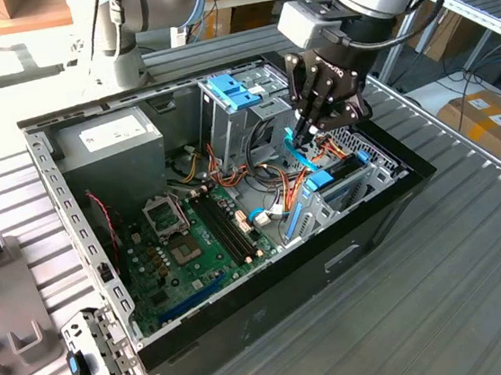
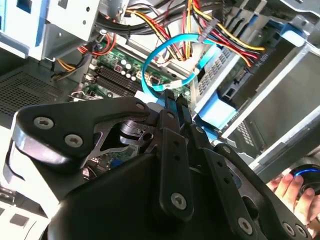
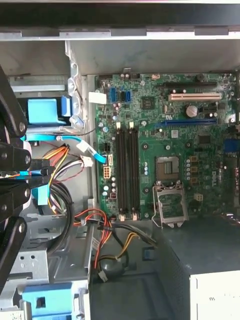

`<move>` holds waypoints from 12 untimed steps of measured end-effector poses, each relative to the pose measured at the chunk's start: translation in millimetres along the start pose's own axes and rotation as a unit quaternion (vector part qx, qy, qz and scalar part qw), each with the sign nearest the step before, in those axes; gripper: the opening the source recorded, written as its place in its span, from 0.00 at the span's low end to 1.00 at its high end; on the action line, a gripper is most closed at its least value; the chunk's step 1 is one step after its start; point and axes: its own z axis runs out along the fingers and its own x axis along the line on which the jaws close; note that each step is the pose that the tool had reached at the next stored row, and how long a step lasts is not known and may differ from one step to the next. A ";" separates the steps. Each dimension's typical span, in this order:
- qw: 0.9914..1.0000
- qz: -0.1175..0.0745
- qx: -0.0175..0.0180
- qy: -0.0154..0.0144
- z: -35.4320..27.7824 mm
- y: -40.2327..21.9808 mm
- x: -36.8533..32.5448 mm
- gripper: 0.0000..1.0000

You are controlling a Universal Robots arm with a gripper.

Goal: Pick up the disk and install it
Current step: 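Insert the second disk wire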

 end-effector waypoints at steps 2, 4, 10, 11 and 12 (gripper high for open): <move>1.000 0.000 0.000 0.000 -0.8 -0.7 12.2 0.16; 1.000 0.000 0.000 -0.001 -1.6 -1.4 24.3 0.16; 1.000 0.000 -0.002 -0.007 -3.3 -19.1 39.9 0.16; 1.000 0.000 -0.003 -0.007 -3.3 -21.6 40.7 0.16; 1.000 0.000 -0.003 -0.007 -3.2 -24.1 41.7 0.16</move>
